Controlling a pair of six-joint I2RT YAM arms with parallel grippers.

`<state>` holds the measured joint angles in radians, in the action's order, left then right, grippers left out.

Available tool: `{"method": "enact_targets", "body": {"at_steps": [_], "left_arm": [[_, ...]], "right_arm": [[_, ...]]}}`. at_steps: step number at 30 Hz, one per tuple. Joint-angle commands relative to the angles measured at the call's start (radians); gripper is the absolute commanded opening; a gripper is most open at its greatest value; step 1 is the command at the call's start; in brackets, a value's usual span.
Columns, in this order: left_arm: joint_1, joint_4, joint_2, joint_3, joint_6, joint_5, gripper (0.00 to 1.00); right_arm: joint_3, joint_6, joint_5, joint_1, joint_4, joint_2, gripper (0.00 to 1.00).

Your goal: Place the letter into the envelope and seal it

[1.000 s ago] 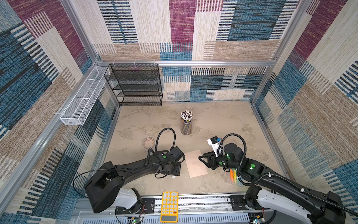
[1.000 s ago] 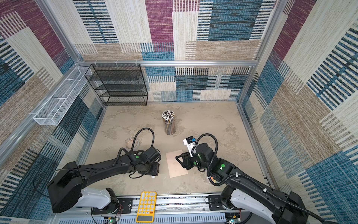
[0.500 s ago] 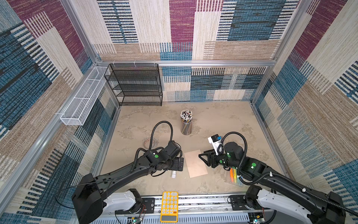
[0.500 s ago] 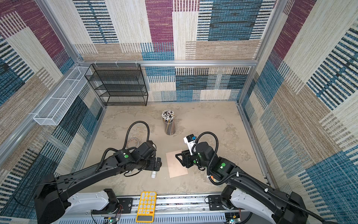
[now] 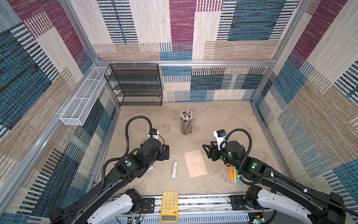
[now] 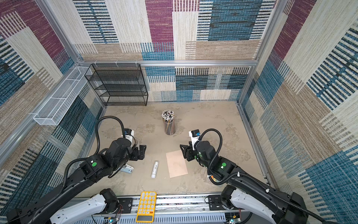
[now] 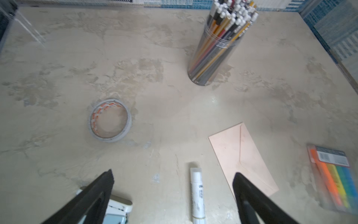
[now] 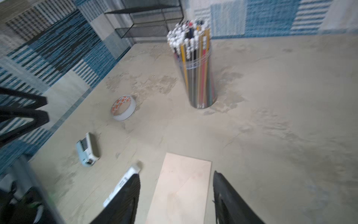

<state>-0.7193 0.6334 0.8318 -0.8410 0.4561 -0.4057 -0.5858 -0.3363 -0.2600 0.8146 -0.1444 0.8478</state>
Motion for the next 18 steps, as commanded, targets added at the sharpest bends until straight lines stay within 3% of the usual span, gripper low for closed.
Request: {"method": "enact_targets", "body": {"at_steps": [1, 4, 6, 10, 13, 18], "left_arm": [[0.075, -0.193, -0.06, 0.08, -0.132, -0.113, 0.99], [0.156, -0.352, -0.109, 0.192, -0.186, -0.15, 0.99], [0.206, -0.421, -0.132, 0.26, -0.199, -0.187, 0.99], [0.287, -0.556, -0.192, 0.383, -0.254, -0.251, 0.99], [0.337, -0.665, -0.238, 0.478, -0.304, -0.291, 0.99], [0.409, -0.889, -0.22, 0.619, -0.323, -0.329, 0.99]], "right_arm": [[0.077, 0.137, -0.382, -0.014, 0.18, -0.035, 0.72], [0.234, 0.316, -0.519, -0.064, 0.449, -0.106, 0.74], [0.339, 0.395, -0.525, -0.143, 0.594, -0.146, 0.74], [0.477, 0.409, -0.472, -0.312, 0.756, -0.178, 0.75], [0.568, 0.407, -0.366, -0.423, 0.937, -0.17, 0.76], [0.595, 0.345, -0.225, -0.562, 1.148, 0.046, 0.78]]}}
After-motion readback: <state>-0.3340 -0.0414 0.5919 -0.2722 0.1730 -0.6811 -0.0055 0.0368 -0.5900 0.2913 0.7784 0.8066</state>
